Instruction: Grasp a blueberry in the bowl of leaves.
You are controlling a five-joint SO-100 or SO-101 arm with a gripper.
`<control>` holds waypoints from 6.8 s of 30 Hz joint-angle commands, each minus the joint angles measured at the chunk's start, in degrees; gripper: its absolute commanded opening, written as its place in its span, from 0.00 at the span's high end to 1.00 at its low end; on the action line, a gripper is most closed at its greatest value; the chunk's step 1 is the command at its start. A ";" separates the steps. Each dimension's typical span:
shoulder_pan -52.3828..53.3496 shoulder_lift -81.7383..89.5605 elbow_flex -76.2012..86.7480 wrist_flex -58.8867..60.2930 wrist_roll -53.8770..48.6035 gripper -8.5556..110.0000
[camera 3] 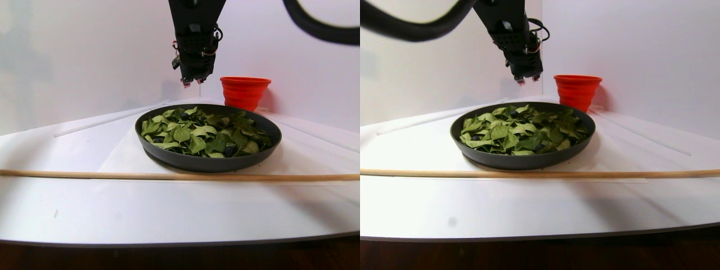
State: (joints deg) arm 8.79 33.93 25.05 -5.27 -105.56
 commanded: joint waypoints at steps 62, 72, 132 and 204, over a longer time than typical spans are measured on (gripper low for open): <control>-2.11 48.16 54.58 -4.22 1.67 0.76; -2.29 56.60 64.60 -1.23 2.29 0.76; -0.79 51.50 81.47 -6.50 2.72 0.76; -2.90 29.71 64.69 -16.35 5.27 0.79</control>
State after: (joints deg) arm 5.27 62.05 92.20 -20.48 -100.02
